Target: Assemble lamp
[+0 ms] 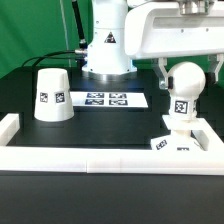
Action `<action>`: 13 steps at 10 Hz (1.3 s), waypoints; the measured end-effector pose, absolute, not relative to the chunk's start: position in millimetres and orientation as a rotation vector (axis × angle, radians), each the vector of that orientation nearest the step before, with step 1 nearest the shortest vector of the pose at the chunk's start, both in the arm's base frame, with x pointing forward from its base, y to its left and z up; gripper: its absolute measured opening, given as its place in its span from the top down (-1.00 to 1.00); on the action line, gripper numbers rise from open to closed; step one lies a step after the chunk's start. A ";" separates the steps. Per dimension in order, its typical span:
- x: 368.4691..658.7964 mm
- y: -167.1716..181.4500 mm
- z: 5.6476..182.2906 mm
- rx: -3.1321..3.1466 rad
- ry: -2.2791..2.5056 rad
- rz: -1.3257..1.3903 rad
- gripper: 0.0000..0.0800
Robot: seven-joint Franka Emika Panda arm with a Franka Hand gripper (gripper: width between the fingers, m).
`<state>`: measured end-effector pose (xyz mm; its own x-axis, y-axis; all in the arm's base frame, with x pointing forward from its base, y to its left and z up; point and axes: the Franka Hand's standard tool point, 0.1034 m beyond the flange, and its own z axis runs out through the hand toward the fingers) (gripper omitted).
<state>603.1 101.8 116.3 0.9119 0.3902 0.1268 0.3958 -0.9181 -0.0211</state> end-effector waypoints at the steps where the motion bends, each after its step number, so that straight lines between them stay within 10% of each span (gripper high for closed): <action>1: 600.7 102.9 115.9 -3.025 -0.633 -0.068 -0.75; 7: 623.5 96.4 125.8 -3.023 -0.654 -0.089 -0.75; 9: 623.4 96.0 125.3 -3.023 -0.653 -0.088 -0.14; 10: 623.4 96.0 125.3 -3.023 -0.653 -0.088 -0.14; 13: 623.4 96.0 125.2 -3.023 -0.653 -0.088 0.90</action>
Offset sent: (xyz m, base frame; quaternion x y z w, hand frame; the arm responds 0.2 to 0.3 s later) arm 0.0441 -0.0169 0.0263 -0.0061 0.0101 -0.0254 0.9996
